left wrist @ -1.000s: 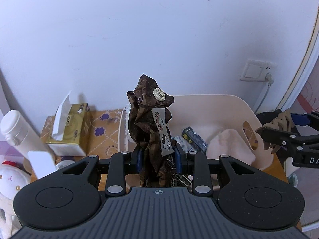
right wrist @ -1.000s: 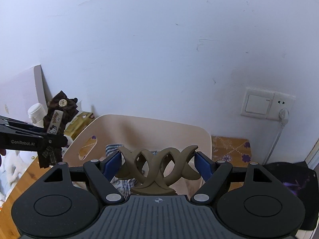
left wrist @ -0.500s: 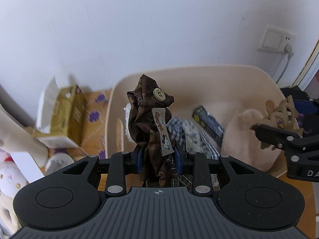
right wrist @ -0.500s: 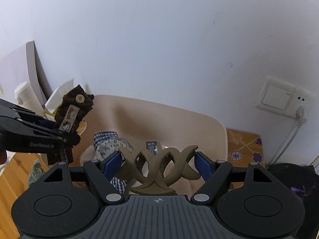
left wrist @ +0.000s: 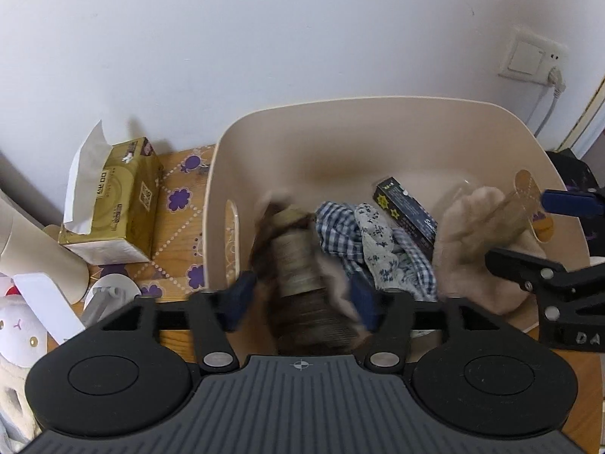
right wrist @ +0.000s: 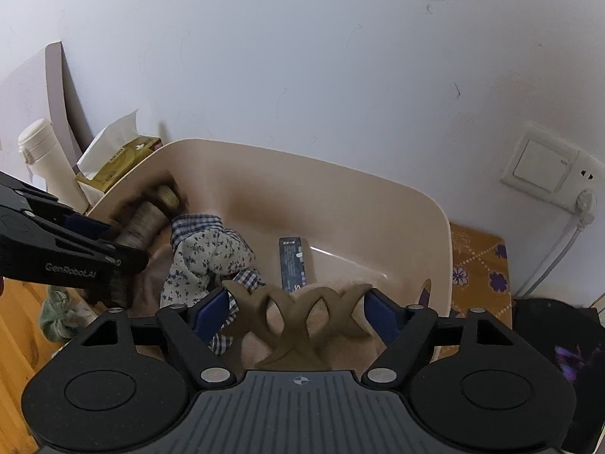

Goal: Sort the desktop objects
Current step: 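Open the right tool over the basket while the left tool releases the brown pouch, then move both tools back over the table toward the remaining items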

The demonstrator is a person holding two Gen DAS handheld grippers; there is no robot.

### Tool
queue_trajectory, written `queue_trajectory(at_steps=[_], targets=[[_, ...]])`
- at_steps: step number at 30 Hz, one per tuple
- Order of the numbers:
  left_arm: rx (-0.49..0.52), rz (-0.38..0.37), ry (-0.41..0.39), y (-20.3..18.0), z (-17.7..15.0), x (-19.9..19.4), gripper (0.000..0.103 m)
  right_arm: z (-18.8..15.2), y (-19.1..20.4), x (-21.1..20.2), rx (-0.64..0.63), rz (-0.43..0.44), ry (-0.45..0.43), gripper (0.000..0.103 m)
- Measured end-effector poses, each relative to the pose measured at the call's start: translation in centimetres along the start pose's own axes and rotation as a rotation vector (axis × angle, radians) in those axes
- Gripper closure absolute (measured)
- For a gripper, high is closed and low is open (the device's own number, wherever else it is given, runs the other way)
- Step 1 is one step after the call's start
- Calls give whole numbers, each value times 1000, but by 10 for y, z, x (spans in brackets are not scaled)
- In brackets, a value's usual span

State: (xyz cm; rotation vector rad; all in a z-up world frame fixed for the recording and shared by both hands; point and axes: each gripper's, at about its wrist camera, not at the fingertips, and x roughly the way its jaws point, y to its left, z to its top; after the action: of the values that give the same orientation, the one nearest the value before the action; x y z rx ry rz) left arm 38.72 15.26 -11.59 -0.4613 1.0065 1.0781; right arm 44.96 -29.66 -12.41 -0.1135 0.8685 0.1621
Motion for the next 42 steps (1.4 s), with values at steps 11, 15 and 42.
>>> queue_trajectory(at_steps=[11, 15, 42], targets=[[-85, 27, -60, 18, -8, -23, 32, 0, -1, -10, 100, -32, -25, 0], [-82, 28, -101, 24, -12, -39, 32, -7, 1, -19, 140, -15, -25, 0], [-73, 84, 48, 78, -105, -36, 22, -50, 48, -37, 138, 3, 54, 0]])
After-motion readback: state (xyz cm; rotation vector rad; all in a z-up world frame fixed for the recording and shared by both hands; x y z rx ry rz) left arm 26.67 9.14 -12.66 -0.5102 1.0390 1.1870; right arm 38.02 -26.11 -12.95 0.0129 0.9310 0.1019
